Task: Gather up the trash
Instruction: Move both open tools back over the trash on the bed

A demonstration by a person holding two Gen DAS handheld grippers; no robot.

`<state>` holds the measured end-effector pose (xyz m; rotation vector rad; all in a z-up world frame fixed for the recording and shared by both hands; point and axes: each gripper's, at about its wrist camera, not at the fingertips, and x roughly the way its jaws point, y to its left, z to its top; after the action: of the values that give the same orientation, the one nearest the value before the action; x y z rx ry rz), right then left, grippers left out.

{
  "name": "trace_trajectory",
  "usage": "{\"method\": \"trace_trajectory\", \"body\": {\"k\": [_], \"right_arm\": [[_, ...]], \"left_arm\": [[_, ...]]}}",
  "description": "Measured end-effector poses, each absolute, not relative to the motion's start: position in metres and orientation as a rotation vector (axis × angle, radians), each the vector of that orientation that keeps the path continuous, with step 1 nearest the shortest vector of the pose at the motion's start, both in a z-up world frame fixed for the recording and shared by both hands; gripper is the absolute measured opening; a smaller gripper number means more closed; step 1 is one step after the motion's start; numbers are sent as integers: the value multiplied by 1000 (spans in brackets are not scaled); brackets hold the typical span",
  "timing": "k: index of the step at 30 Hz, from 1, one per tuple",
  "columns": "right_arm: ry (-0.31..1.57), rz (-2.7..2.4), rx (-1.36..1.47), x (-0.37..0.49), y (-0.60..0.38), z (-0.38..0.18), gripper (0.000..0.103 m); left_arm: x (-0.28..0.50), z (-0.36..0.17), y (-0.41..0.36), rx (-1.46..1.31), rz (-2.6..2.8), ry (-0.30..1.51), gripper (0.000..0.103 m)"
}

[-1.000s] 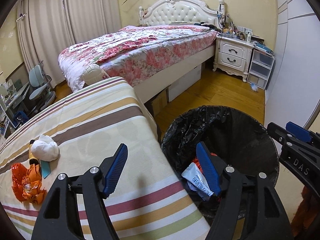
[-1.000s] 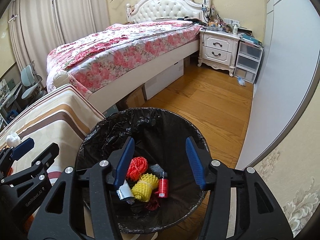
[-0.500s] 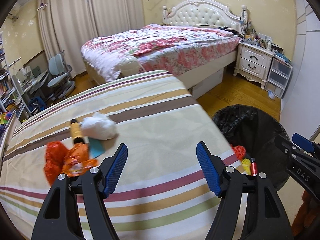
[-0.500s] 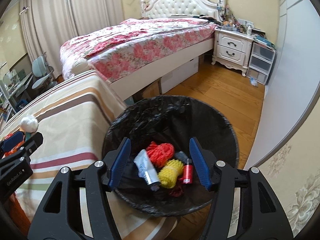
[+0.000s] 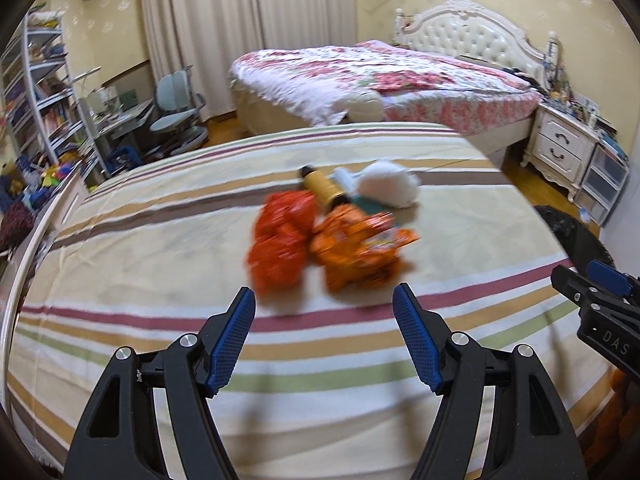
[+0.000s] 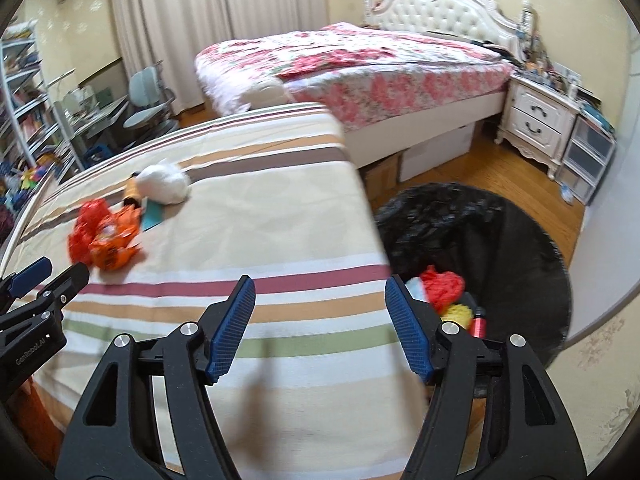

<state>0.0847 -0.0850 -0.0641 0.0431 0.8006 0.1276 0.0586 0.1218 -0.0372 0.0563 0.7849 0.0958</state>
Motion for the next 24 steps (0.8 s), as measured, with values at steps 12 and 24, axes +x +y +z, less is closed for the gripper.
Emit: {"method": "trace_trajectory", "body": {"k": [12,24], "right_arm": [[851,278,-89,85,13,-70,69],[875,324,-142,105,69,-73,71]], "left_arm": [[49,-53,208,-13,246,854,69],[63,-55,244,2,317,844,69]]}}
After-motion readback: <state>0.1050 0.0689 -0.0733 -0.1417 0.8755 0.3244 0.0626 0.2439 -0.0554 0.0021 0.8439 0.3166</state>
